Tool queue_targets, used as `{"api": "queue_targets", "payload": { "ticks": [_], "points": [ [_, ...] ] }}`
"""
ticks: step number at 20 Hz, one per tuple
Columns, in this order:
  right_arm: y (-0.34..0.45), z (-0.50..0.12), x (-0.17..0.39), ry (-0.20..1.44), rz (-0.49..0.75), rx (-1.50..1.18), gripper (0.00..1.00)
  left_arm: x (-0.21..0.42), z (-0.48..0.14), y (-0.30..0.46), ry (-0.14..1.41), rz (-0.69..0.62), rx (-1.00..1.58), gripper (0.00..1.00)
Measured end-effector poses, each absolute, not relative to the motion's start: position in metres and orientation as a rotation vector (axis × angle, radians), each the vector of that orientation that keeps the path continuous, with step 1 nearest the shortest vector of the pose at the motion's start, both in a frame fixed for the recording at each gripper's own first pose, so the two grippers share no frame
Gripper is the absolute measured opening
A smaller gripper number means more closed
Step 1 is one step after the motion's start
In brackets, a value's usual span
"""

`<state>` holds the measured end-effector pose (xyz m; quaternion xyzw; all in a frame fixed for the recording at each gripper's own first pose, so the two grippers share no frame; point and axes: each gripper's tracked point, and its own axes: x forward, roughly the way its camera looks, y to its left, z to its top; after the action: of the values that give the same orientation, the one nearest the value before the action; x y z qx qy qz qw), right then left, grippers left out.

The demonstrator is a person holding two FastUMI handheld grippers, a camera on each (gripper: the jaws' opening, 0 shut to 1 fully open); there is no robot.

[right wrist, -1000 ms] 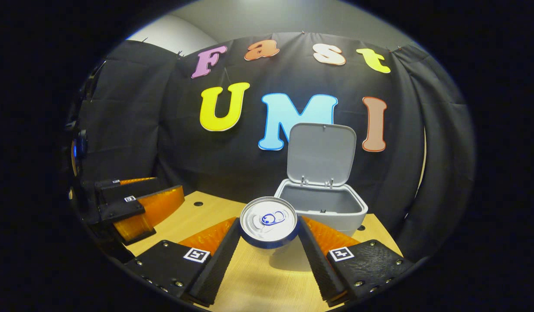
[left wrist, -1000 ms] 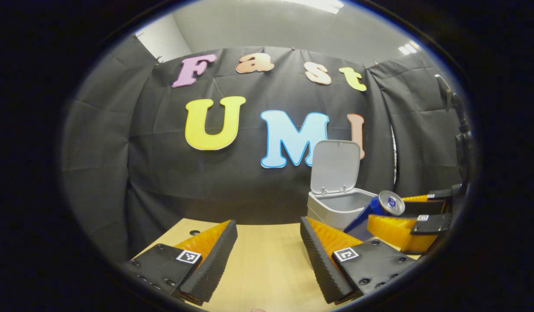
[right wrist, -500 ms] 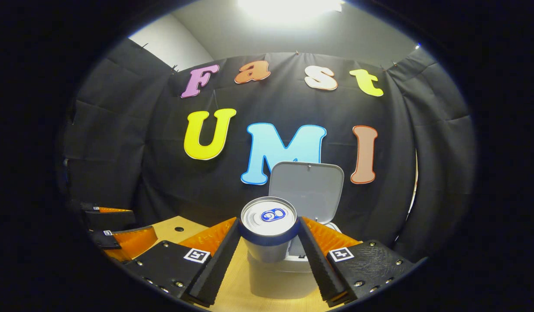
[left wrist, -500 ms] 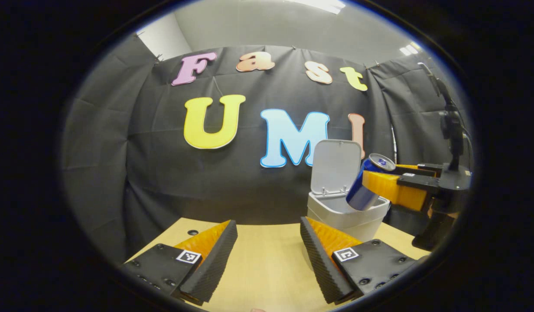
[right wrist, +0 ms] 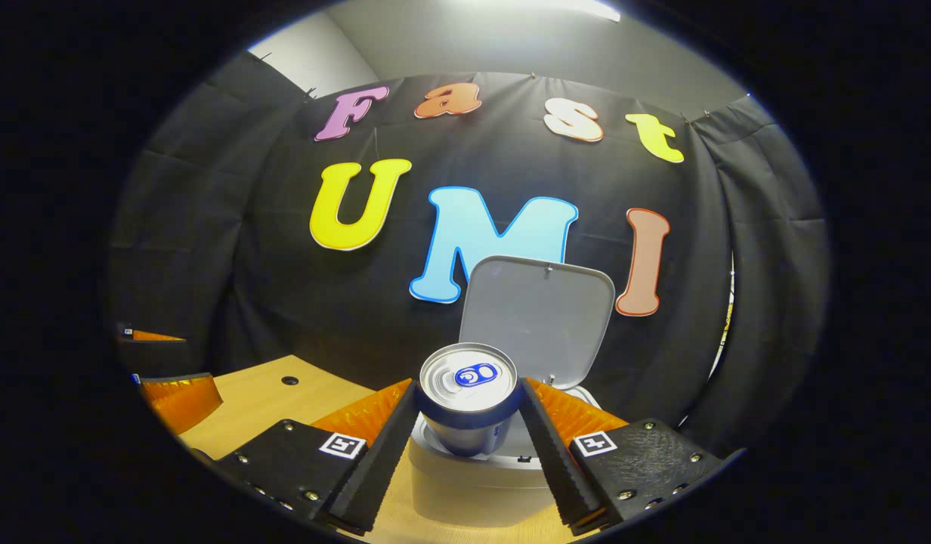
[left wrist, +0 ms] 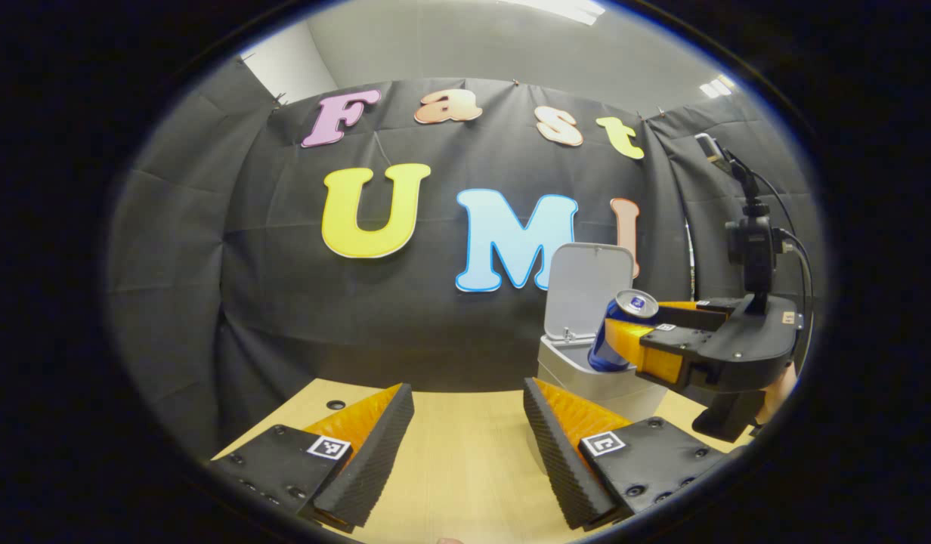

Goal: Press the lid of the desktop garbage bin to open it, pick up the crumpled paper on the desktop and throw it into the bin, then pick up the pop can on the desktop and drop it into the bin, and finally close the garbage bin lid.

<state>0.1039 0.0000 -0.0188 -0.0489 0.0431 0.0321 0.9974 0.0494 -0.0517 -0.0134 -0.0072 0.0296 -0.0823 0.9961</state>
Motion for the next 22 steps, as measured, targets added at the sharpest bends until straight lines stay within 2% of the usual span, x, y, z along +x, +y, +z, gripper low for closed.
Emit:
{"api": "queue_targets", "payload": {
  "ticks": [5,8,15,22],
  "points": [
    [-0.003,-0.020,0.109,0.097,0.046,-0.098,0.86,0.049,-0.012,-0.052,0.057,-0.158,-0.010,0.95],
    [-0.010,-0.013,0.111,0.085,0.038,-0.084,0.94,0.048,-0.012,-0.051,0.058,-0.159,-0.012,0.95],
    [-0.034,0.026,0.130,0.047,-0.010,-0.127,0.93,0.050,-0.008,-0.058,0.046,-0.196,-0.002,0.95],
    [-0.059,0.073,0.171,0.027,-0.059,-0.100,0.93,0.077,-0.009,-0.061,0.050,-0.228,-0.032,0.95]
  ]
}}
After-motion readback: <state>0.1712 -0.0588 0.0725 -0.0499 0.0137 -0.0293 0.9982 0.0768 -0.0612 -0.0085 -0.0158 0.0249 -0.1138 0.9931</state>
